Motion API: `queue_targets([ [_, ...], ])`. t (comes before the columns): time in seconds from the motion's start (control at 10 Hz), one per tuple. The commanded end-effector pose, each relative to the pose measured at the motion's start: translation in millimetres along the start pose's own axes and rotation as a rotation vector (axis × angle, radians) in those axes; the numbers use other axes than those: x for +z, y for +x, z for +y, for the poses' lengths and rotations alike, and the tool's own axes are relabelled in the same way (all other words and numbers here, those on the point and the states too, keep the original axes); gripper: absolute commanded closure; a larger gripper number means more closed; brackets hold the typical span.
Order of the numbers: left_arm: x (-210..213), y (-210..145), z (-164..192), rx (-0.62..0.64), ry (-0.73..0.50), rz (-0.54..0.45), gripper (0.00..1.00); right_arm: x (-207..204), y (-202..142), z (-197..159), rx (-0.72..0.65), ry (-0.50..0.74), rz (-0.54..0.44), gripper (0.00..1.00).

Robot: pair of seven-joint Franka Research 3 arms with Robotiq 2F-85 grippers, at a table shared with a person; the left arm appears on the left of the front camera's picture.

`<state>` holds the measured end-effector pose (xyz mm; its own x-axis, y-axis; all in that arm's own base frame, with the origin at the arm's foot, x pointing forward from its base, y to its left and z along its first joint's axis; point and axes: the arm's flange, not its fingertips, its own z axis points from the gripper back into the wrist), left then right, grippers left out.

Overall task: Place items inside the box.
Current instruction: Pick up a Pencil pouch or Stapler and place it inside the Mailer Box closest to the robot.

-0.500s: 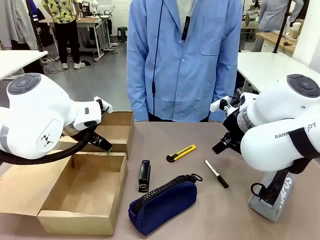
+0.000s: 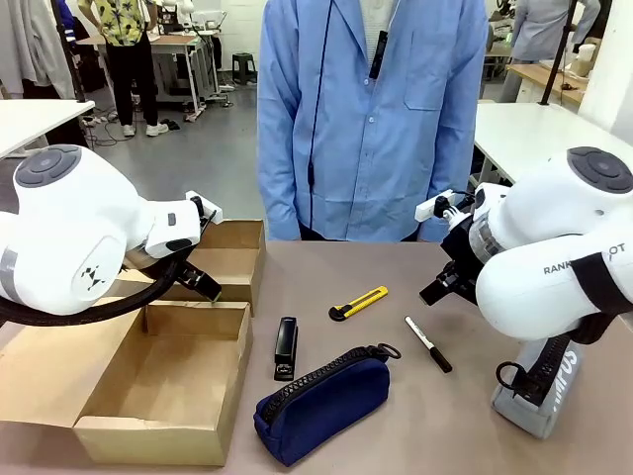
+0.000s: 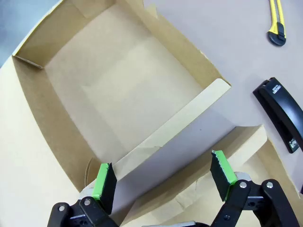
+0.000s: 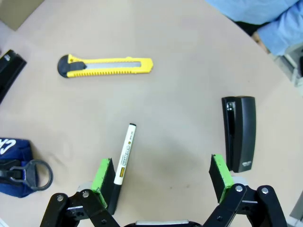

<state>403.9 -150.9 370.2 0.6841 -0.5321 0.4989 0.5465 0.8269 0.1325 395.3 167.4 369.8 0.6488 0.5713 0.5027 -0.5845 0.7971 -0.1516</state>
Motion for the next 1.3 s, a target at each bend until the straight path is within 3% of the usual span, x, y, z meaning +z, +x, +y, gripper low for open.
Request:
queue_targets([
  [0.0,0.0,0.0,0.0,0.0,0.0,0.0,0.0,0.1,0.0,-0.1,-0.001,0.0,0.0,0.0],
  [1.2,0.0,0.0,0.0,0.0,0.0,0.0,0.0,0.1,0.0,-0.1,-0.001,0.0,0.0,0.0],
])
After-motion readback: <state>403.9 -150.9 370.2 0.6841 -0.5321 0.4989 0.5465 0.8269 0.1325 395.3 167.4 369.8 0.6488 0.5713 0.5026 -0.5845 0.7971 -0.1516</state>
